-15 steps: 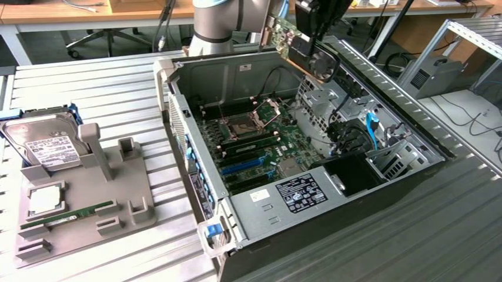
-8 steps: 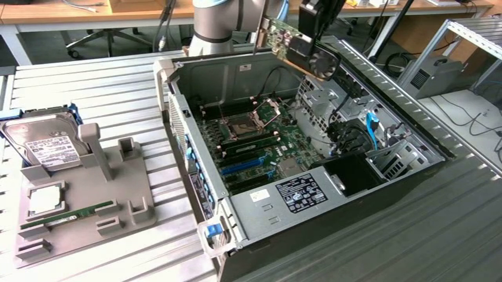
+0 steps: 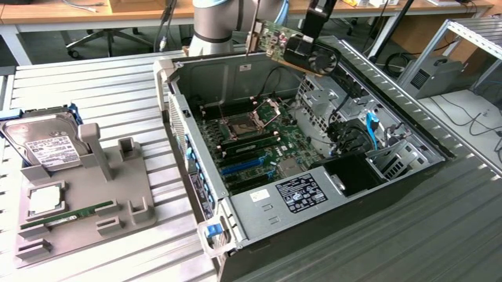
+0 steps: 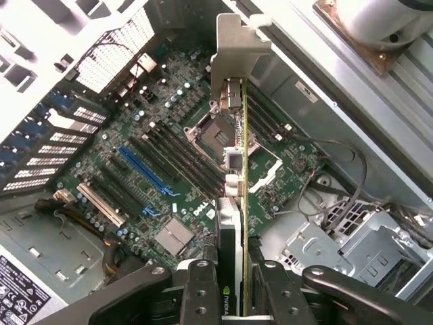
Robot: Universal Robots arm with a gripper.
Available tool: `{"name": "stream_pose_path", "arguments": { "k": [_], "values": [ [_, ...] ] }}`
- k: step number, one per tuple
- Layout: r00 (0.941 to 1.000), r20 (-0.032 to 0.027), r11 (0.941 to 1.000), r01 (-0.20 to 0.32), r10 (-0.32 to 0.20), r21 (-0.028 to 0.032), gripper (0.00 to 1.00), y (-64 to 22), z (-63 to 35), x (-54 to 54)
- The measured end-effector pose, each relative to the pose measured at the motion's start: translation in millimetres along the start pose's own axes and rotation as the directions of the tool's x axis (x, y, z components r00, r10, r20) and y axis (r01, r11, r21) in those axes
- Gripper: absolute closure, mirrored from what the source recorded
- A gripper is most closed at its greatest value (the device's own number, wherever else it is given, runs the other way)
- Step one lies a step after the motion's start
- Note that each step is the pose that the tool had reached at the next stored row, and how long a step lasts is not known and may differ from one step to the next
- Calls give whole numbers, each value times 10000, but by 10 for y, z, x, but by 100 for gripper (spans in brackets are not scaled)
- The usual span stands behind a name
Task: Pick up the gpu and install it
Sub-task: 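Insert the gpu into the slot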
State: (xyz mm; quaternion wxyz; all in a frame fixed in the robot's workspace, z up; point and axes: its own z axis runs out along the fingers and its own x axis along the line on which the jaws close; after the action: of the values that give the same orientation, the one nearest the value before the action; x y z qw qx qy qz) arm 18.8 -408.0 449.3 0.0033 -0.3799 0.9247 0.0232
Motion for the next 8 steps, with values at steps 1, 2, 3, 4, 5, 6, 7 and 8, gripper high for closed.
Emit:
{"name": "stream_pose_path", "arguments": {
  "k": [1, 2, 3, 4, 5, 6, 7, 8],
  "values": [
    [9999, -5, 9999, 121, -121, -3, 73, 1, 0, -1],
    [9996, -10, 9996, 280, -280, -7, 73, 2, 0, -2],
    [9990, -18, 9990, 440, -440, -11, 73, 3, 0, -3],
    [9984, -22, 9984, 566, -566, -14, 73, 3, 0, -3],
    [9976, -26, 9977, 685, -685, -17, 73, 4, 1, -3],
    [9972, -29, 9972, 749, -749, -19, 73, 4, 1, -4],
    [9964, -33, 9964, 851, -851, -22, 73, 4, 0, -4],
    [9955, -38, 9955, 942, -942, -24, 73, 4, 0, -5]
  ]
}}
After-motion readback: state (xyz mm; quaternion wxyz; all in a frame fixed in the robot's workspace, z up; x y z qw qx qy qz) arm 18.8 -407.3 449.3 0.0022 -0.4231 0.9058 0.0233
